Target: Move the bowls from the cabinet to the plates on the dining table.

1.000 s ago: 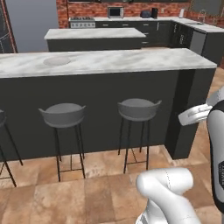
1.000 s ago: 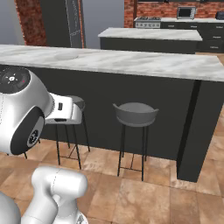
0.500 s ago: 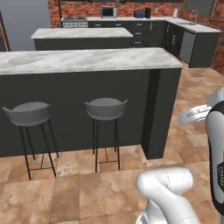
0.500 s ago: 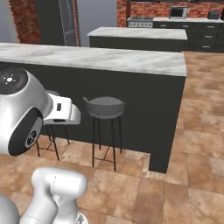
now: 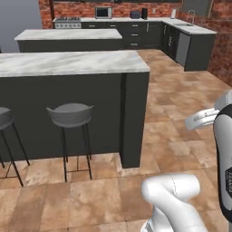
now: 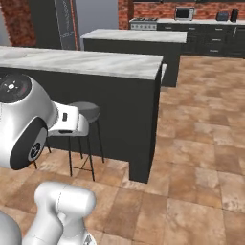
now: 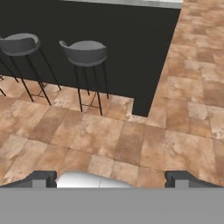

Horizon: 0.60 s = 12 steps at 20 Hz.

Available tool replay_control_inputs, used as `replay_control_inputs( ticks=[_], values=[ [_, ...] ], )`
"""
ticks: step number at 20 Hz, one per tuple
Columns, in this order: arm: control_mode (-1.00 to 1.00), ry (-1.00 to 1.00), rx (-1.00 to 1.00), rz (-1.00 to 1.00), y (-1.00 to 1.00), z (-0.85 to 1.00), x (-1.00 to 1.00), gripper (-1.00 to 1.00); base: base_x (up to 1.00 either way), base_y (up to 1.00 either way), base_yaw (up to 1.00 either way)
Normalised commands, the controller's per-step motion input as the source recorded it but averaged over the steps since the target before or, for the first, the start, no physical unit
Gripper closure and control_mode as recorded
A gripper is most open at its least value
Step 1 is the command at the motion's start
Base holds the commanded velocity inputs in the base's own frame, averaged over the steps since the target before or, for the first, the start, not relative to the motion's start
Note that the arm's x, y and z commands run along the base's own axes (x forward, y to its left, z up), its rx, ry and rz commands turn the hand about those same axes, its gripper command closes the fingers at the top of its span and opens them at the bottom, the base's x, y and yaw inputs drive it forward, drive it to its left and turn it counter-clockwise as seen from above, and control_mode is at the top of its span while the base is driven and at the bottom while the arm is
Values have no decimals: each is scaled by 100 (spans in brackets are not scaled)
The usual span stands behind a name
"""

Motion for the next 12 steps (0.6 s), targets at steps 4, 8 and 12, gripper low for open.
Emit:
replay_control_inputs(
  ticks=[4,8,12],
  values=[
    [100,0,0,0,0,0,0,-100,29,-100,2],
    [100,0,0,0,0,0,0,-100,42,-96,0],
    [100,0,0,0,0,0,0,-100,58,-89,0]
  ],
)
